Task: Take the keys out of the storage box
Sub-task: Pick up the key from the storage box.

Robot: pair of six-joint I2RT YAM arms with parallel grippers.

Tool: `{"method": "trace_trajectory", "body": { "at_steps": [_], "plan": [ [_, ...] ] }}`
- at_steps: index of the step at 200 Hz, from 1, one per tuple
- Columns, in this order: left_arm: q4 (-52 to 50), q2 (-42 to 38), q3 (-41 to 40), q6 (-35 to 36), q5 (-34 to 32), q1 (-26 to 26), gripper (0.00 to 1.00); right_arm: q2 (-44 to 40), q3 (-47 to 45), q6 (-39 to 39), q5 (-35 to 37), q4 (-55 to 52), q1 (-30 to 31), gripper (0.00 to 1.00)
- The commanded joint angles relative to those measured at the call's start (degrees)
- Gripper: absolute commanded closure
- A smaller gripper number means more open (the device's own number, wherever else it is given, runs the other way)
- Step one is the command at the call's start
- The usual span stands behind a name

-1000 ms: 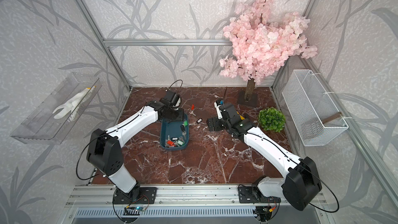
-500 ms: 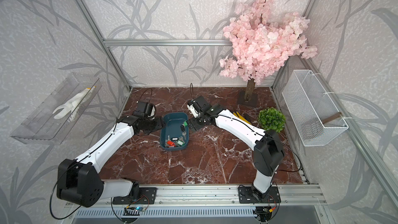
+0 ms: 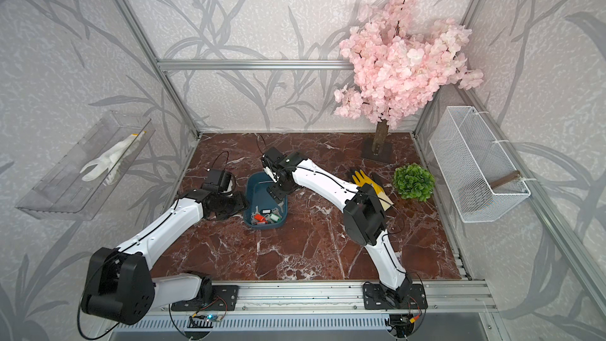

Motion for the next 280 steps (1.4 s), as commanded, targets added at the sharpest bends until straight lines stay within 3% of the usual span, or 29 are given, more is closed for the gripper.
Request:
{"method": "trace_trajectory", "body": {
  "at_steps": [1, 89, 280],
  "plan": [
    [1.49, 1.19, -0.56, -0.91, 1.0, 0.33, 0.36, 3.24, 4.3, -0.69, 2.66, -5.4, 1.21, 0.27],
    [2.89, 2.37, -3.07, -2.13, -1.58, 0.37, 0.44, 15.83, 19.61, -1.63, 8.69, -11.44, 4.2, 0.41],
    [2.19, 3.7, -2.91, -1.87, -3.7, 0.99, 0.45, 24.18, 24.08, -1.28, 10.93, -12.03, 4.75, 0.59]
  ]
}}
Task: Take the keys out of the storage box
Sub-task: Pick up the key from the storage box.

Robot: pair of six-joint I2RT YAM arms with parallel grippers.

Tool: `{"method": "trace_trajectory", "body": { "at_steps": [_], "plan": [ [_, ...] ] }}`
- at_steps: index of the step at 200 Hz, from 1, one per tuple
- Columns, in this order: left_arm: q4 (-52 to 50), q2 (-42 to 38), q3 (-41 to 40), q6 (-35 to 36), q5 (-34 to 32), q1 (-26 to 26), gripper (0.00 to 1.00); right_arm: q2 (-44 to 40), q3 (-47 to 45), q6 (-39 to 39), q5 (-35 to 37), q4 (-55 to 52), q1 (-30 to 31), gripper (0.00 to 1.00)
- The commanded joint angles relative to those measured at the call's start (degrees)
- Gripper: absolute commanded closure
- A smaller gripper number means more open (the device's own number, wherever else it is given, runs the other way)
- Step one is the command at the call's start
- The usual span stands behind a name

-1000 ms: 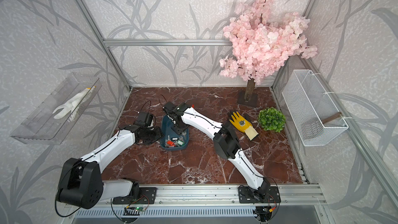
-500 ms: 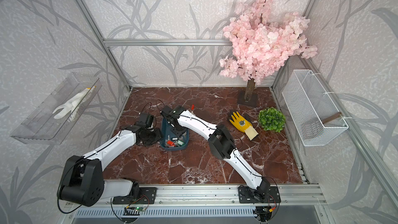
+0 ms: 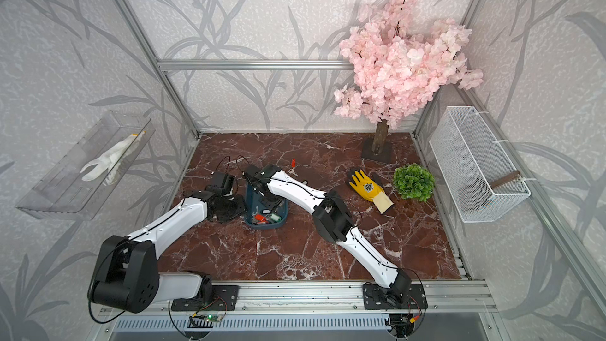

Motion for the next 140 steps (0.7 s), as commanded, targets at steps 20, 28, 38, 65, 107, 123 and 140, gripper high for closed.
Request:
{"method": "trace_trajectory", "body": {
  "at_steps": [20, 28, 38, 65, 107, 123, 140],
  "plan": [
    [-0.8, 0.52, 0.09, -0.01, -1.43, 0.56, 0.45, 2.62, 1.63, 0.85, -0.07, -2.09, 0.25, 0.6],
    [-0.89, 0.47, 0.12, 0.01, -1.37, 0.59, 0.44, 2.92, 1.72, 1.19, -0.68, -2.06, 0.25, 0.61],
    [-0.84, 0.41, 0.13, -0.08, -1.26, 0.52, 0.45, 3.21, 1.72, 1.55, -1.61, -2.07, 0.24, 0.62],
    [-0.75, 0.18, 0.13, -0.17, -0.9, 0.59, 0.45, 3.95, 1.66, 2.82, -4.66, -1.9, 0.1, 0.67],
    [-0.78, -0.45, 0.05, -0.25, -0.85, 0.59, 0.45, 4.28, 1.46, 4.52, -11.12, -0.23, 0.14, 0.71],
    [-0.78, -0.67, 0.05, -0.36, -0.74, 0.59, 0.45, 4.0, 1.46, 4.78, -12.91, 0.89, 0.15, 0.72],
    [-0.83, -0.9, -0.07, -0.34, -0.67, 0.58, 0.45, 3.37, 1.54, 4.81, -14.3, 2.0, 0.09, 0.72]
  ]
}}
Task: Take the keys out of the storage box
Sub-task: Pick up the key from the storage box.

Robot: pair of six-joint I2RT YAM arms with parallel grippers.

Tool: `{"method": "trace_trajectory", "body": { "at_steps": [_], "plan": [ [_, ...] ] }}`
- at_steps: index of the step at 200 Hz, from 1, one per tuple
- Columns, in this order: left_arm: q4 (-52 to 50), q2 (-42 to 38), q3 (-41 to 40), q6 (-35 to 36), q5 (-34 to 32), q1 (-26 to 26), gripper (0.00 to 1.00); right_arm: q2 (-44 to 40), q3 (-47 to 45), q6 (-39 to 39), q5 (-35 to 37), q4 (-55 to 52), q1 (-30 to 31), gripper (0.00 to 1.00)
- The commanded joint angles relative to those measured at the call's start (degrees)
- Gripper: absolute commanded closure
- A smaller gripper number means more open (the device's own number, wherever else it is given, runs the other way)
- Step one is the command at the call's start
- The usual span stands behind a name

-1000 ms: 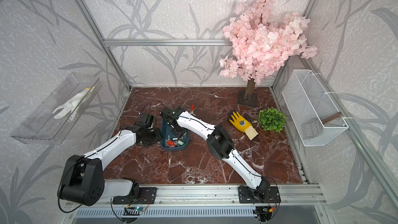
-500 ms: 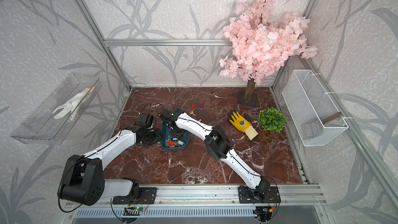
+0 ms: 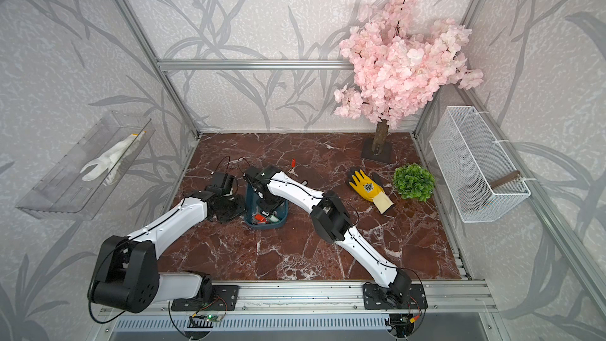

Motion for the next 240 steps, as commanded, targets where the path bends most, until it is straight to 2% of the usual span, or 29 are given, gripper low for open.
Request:
{"method": "trace_trajectory", "body": {
  "at_steps": [1, 15, 49, 88, 108, 158, 240],
  "plan": [
    [-0.8, -0.91, -0.05, -0.32, -0.8, 0.46, 0.45, 1.11, 0.69, 1.06, -4.07, 1.05, 0.04, 0.72],
    [-0.93, -1.12, -0.11, -0.32, -0.78, 0.42, 0.45, 0.02, 1.13, 0.72, -2.29, 0.92, 0.11, 0.72],
    [-0.84, -1.66, -0.04, -0.42, -0.26, 0.46, 0.45, -3.69, 0.71, -1.42, 7.59, 0.33, 0.04, 0.72],
    [-0.77, -1.87, -0.15, -0.41, -0.11, 0.45, 0.44, -4.02, 0.84, -2.78, 13.32, -0.5, 0.04, 0.72],
    [-0.77, -1.92, -0.15, -0.45, -0.14, 0.46, 0.44, -3.15, 1.83, -2.98, 14.57, -1.76, 0.04, 0.72],
    [-0.72, -1.9, -0.2, -0.31, -0.36, 0.42, 0.44, -1.52, 2.44, -4.43, 18.8, -3.1, 0.11, 0.8],
    [-0.77, -1.82, -0.09, -0.24, -0.33, 0.45, 0.44, 1.88, 2.8, -4.91, 17.36, -4.38, 0.91, 0.82]
  ]
}}
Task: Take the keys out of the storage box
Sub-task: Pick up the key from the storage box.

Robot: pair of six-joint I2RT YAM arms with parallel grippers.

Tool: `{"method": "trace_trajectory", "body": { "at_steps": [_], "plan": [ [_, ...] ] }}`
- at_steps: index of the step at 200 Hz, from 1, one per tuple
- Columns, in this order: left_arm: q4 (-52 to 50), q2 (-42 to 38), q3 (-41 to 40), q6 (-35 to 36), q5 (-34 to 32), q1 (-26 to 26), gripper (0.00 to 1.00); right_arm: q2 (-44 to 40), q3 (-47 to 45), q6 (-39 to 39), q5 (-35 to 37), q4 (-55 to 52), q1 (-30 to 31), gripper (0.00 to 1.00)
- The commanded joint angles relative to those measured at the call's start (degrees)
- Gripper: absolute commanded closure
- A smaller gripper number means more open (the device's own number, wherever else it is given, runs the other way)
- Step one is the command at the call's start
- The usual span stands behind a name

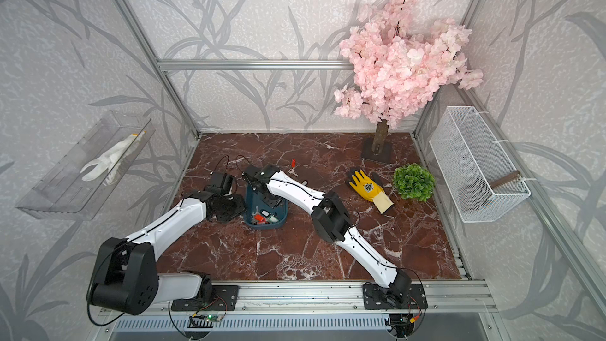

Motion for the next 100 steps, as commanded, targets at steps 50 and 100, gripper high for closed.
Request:
{"method": "trace_trajectory", "body": {
  "at_steps": [50, 100],
  "plan": [
    [-0.7, -1.08, -0.05, -0.24, -0.15, 0.32, 0.44, 2.48, 1.05, 0.74, -4.8, -1.37, 0.58, 0.82],
    [-0.66, -1.36, -0.21, -0.21, -0.21, 0.33, 0.44, 1.05, 0.92, 1.91, -13.32, 3.37, 0.58, 0.82]
  ]
}}
